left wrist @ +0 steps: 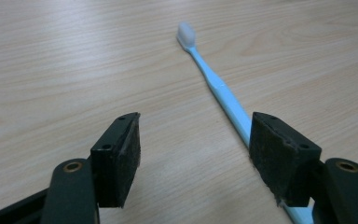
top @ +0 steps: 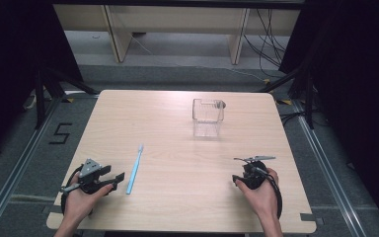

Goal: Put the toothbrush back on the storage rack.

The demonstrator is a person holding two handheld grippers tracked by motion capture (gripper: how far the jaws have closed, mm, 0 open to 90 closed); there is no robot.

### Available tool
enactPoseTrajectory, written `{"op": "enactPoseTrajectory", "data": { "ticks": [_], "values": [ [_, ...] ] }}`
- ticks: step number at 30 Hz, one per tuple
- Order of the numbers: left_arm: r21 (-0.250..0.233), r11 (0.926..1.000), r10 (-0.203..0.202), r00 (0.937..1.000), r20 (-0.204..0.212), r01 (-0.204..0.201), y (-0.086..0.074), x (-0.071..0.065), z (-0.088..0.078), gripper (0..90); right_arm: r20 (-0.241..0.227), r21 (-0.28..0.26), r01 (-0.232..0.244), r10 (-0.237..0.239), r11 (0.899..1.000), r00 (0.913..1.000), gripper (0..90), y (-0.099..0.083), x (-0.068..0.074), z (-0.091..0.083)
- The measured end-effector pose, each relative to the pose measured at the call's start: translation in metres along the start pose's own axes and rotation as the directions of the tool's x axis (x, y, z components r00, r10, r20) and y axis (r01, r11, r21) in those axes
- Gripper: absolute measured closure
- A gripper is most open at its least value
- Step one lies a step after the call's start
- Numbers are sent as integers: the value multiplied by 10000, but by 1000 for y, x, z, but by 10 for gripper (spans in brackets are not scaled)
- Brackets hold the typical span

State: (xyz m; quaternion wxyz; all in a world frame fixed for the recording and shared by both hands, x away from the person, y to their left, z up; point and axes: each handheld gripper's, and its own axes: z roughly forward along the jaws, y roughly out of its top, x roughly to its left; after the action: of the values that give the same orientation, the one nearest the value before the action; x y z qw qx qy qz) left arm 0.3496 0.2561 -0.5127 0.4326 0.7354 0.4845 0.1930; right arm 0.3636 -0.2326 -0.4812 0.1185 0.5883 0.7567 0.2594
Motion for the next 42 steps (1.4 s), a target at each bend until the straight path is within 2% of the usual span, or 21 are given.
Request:
{"op": "enactPoseTrajectory", "data": {
  "ticks": [1, 2, 3, 5, 7, 8, 12, 14, 17, 21, 27, 29, 32, 33, 34, 36, 37, 38, 39, 41, 42],
  "values": [
    [62, 10000, 66, 10000, -10, -66, 3, -1, 1, 341, 102, -139, 381, -379, 9992, 9992, 538, 1, -2, 2],
    [136, 9999, -6, 10000, -46, 7, 5, -3, 1, 344, 122, -34, 439, -439, 9990, 9990, 537, 2, -2, 1],
    [107, 9999, -20, 10000, 55, 20, 8, -3, 3, 347, 150, 201, 100, -103, 9997, 9998, 538, 2, 1, 1],
    [261, 9996, 55, 9997, 222, -61, 14, -5, 6, 350, 9, 74, 364, -364, 9993, 9993, 540, 2, -2, 3],
    [530, 9984, 185, 9996, 225, -197, 21, -6, 7, 355, 192, 212, 400, -404, 9990, 9990, 541, 0, -3, 2],
    [514, 9985, 160, 9996, 223, -172, 24, -7, 8, 361, 25, 362, 313, -314, 9989, 9995, 541, 0, -4, 1],
    [991, 9948, 229, 9995, 213, -249, 35, -10, 9, 395, 173, 681, 146, -158, 9976, 9997, 539, -3, -9, -4],
    [1562, 9871, 312, 9991, 299, -355, 40, -10, 10, 429, 33, 736, 183, -186, 9971, 9998, 539, -3, -11, -4],
    [2541, 9649, 593, 9976, 362, -666, 46, -12, 14, 439, 122, 743, 148, -158, 9971, 9998, 539, -2, -7, -6],
    [3103, 9494, 438, 9988, 225, -486, 55, -17, 23, 449, 122, 796, 219, -230, 9966, 9997, 540, 0, -4, -8],
    [5024, 8579, 1218, 9925, 54, -1080, 77, -26, 36, 441, 58, 824, 290, -296, 9962, 9995, 539, -1, -5, -11],
    [5421, 8336, 1176, 9930, 135, -1061, 82, -29, 43, 441, 18, 839, 323, -326, 9959, 9995, 539, -1, -5, -12],
    [5902, 8040, 929, 9957, -43, -725, 89, -36, 54, 441, -75, 861, 247, -241, 9960, 9997, 539, 0, -4, -12],
    [5902, 8040, 929, 9957, -43, -725, 89, -36, 54, 442, -79, 861, 247, -241, 9960, 9997, 539, 0, -3, -12],
    [6095, 7905, 833, 9965, -101, -599, 91, -39, 62, 445, -56, 840, 330, -326, 9959, 9995, 539, 0, -4, -12],
    [6326, 7729, 743, 9971, -130, -493, 92, -41, 68, 456, -68, 802, 316, -312, 9963, 9995, 539, -1, -4, -13],
    [6348, 7714, 716, 9973, -170, -445, 92, -42, 70, 463, -94, 827, 327, -320, 9960, 9994, 539, -1, -5, -13],
    [6449, 7636, 638, 9977, -241, -333, 91, -43, 72, 478, -125, 829, 337, -328, 9960, 9994, 538, -1, -5, -13],
    [6549, 7541, 844, 9962, -217, -496, 91, -43, 74, 514, -118, 845, 200, -191, 9962, 9997, 538, -1, -4, -14],
    [6532, 7563, 767, 9966, -311, -379, 88, -45, 76, 550, -71, 793, 302, -298, 9964, 9995, 537, -1, -6, -13],
    [6593, 7505, 858, 9959, -291, -454, 88, -45, 77, 559, -85, 799, 305, -299, 9963, 9995, 537, -1, -6, -13]
  ]
}}
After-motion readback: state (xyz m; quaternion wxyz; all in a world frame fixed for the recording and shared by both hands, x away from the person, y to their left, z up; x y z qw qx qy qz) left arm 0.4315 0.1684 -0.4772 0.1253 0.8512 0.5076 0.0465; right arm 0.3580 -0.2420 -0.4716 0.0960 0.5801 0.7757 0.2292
